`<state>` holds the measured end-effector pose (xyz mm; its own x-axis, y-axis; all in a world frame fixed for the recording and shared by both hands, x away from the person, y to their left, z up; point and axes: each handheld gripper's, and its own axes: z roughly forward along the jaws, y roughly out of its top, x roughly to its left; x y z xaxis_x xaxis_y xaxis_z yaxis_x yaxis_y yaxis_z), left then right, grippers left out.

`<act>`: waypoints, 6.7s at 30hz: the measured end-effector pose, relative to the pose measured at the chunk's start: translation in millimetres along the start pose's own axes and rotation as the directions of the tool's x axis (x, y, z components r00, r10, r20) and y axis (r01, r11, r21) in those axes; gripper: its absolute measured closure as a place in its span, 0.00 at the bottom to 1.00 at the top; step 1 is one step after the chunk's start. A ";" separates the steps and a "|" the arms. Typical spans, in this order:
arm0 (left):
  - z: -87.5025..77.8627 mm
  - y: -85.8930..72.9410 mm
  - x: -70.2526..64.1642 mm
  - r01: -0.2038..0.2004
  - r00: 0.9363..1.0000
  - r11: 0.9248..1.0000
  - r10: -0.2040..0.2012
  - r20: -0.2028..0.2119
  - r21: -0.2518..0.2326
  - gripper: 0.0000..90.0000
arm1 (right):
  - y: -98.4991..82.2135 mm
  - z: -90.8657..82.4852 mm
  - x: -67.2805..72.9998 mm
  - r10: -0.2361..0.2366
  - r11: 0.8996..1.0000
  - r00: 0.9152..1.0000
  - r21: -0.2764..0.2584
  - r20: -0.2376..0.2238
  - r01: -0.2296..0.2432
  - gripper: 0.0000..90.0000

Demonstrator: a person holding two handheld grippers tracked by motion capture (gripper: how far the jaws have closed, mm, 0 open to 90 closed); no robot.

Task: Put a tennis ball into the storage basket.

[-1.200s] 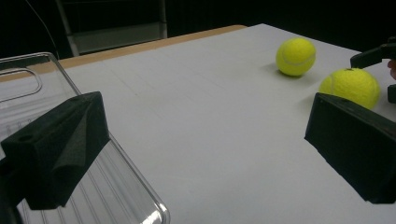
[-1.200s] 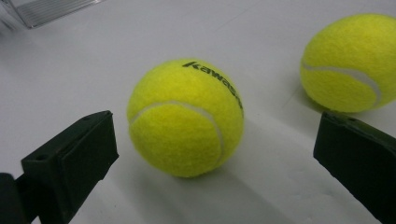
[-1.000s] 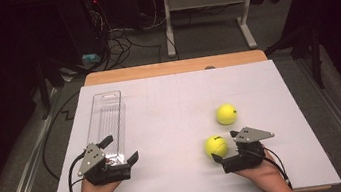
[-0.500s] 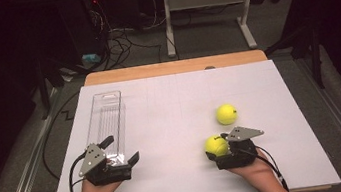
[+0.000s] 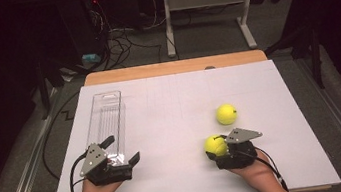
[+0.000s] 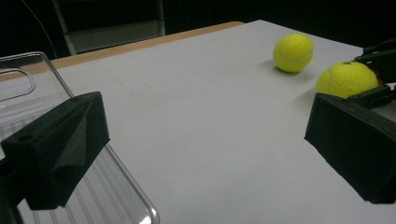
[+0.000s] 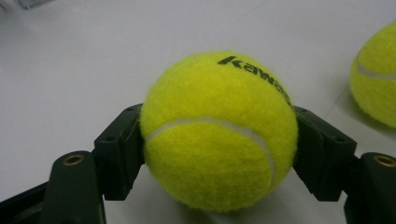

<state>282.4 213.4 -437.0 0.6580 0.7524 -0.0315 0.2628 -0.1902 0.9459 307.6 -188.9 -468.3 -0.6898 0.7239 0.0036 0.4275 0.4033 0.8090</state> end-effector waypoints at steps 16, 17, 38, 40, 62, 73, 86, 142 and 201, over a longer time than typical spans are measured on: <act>2.1 1.6 -2.2 0.011 1.000 1.000 -0.011 0.008 0.007 0.01 | 20.1 16.2 12.5 -0.013 0.995 0.998 -0.102 -0.067 0.006 0.30; 2.5 2.2 -3.0 0.013 1.000 1.000 -0.013 0.008 0.007 0.01 | 22.6 18.8 13.9 -0.022 0.994 0.998 -0.108 -0.066 0.014 0.30; 35.5 40.1 -33.2 -0.060 0.997 0.967 0.046 0.065 0.248 0.01 | 25.1 13.1 26.9 -0.071 0.989 0.994 -0.136 -0.080 0.059 0.30; 40.4 42.7 -34.3 -0.066 0.996 0.953 0.044 0.078 0.296 0.01 | 24.4 12.0 26.9 -0.074 0.989 0.994 -0.136 -0.077 0.063 0.30; 89.0 46.2 -47.7 -0.150 0.987 0.687 0.059 0.151 0.711 0.01 | 18.0 8.0 28.1 -0.086 0.990 0.994 -0.120 -0.073 0.077 0.30; 102.5 55.0 -49.5 -0.143 0.988 0.555 0.026 0.155 0.820 0.01 | 15.2 7.5 25.0 -0.086 0.991 0.994 -0.112 -0.073 0.077 0.30; 115.2 60.9 -53.2 -0.127 0.989 0.392 -0.023 0.148 0.911 0.01 | 12.4 10.5 26.5 -0.098 0.991 0.992 -0.101 -0.078 0.090 0.30; 156.2 117.5 -99.4 -0.200 0.958 0.391 -0.115 0.264 0.898 0.10 | 33.8 18.5 68.3 -0.146 0.966 0.973 -0.240 -0.180 0.100 0.30; 119.3 128.6 -19.1 -0.043 0.990 0.382 -0.109 0.091 0.923 0.30 | 0.4 -21.0 -7.3 -0.025 0.975 0.999 -0.222 0.031 0.031 0.00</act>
<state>387.8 99.3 -353.3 0.6868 0.7082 -0.1638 0.7238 -0.6870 0.0643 300.6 -205.8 -455.7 -0.6819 0.7306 -0.0344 0.2659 0.2915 0.9188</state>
